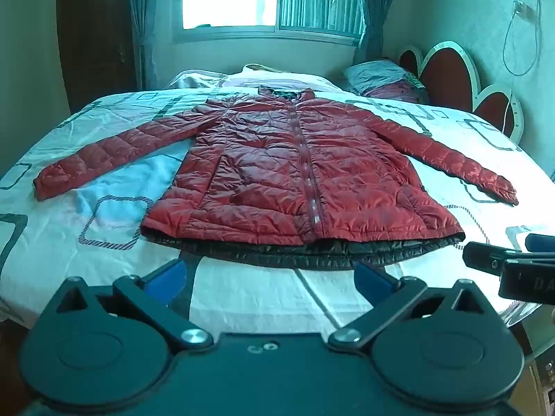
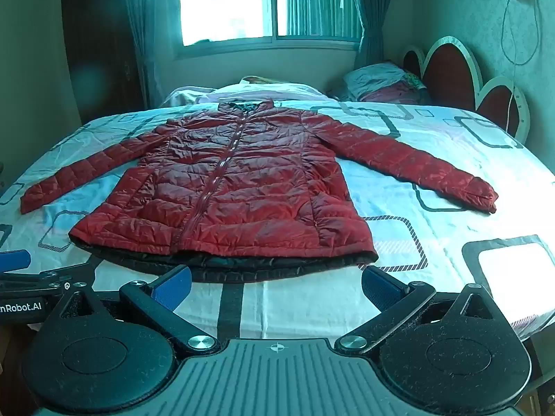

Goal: Fold large clothes

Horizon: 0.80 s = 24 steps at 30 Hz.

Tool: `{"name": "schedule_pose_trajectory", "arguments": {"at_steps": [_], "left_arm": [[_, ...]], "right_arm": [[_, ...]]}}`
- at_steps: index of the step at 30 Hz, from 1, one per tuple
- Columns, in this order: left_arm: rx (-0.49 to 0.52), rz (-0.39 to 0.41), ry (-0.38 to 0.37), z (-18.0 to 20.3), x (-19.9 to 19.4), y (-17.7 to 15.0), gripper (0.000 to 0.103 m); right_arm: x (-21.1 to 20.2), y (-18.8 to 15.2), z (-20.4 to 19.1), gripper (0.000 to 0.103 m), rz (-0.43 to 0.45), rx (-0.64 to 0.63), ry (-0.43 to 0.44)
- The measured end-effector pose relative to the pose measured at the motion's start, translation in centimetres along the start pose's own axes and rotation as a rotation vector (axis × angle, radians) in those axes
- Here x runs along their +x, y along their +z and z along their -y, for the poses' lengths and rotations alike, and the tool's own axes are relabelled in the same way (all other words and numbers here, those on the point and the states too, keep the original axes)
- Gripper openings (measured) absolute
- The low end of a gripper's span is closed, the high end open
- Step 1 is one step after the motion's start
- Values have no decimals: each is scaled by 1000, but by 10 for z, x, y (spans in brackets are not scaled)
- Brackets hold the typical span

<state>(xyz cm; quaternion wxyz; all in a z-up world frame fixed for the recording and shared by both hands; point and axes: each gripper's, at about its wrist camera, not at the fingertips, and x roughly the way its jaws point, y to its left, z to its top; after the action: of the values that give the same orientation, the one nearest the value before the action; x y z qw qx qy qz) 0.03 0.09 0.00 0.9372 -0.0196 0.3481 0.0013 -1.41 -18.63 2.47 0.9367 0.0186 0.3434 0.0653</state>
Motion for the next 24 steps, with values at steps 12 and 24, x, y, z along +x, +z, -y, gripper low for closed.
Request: {"name": "schedule_pose_trajectory", "arguments": {"at_steps": [12, 24], "left_arm": [[9, 0, 18, 1, 2, 0, 103], [7, -4, 22, -3, 0, 1, 103]], "right_arm": [[1, 1, 2, 103, 6, -1, 1], [1, 2, 2, 103, 3, 4, 1]]}}
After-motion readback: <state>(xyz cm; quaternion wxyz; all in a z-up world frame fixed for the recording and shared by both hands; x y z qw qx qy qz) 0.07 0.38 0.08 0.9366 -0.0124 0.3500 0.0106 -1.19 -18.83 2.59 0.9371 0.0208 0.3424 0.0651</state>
